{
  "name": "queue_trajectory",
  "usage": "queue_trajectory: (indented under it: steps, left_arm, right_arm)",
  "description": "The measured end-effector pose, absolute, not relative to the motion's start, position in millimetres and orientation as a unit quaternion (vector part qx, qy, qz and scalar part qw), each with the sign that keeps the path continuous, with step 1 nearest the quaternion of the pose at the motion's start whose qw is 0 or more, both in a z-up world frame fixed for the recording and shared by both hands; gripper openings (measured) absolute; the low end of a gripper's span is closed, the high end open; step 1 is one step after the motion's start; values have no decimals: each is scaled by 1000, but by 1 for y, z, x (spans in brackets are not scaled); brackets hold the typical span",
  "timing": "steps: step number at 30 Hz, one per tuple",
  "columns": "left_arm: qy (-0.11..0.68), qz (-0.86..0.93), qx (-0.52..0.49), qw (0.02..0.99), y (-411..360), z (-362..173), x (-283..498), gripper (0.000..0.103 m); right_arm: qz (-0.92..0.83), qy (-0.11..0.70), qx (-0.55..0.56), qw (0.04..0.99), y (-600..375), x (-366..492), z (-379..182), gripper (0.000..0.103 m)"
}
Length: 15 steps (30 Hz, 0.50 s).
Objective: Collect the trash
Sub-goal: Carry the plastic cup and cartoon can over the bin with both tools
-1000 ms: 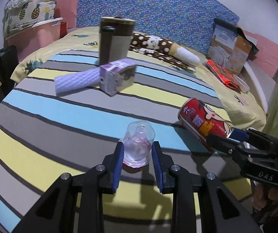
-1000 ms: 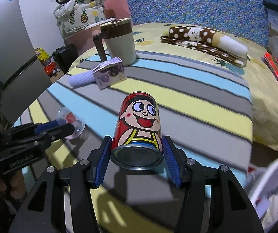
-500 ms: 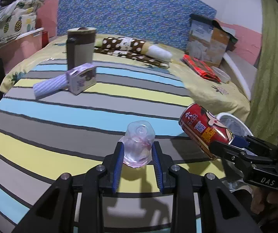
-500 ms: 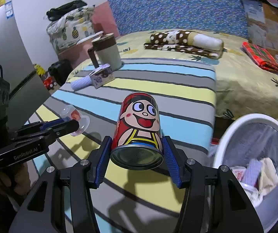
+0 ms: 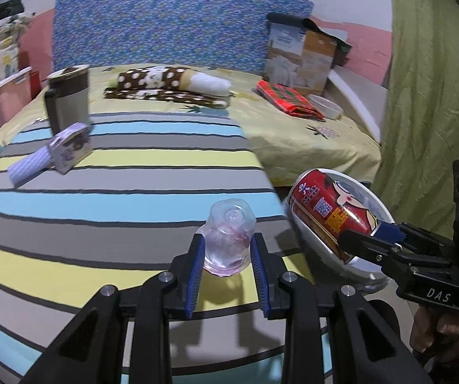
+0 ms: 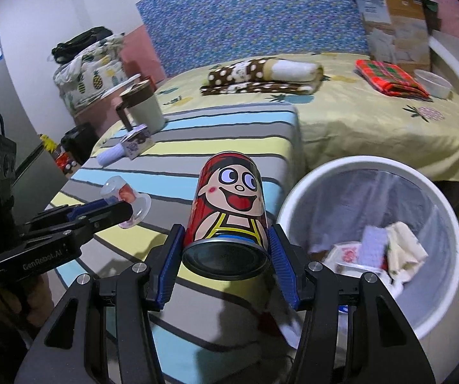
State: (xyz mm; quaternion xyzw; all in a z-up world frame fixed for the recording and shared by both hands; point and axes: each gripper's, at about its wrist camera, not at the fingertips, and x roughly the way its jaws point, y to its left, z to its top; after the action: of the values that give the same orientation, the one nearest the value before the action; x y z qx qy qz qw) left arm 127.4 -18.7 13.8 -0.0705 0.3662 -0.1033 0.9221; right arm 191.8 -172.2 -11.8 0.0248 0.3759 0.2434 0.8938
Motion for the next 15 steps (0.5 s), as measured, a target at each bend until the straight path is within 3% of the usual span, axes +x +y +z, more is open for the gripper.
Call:
queue_trajectory:
  steps: [15]
  left_arm:
    - [368,-175,-44,912,-85,18,138,30]
  right_arm:
    - [171,378,67,907,-234,182,-19,55]
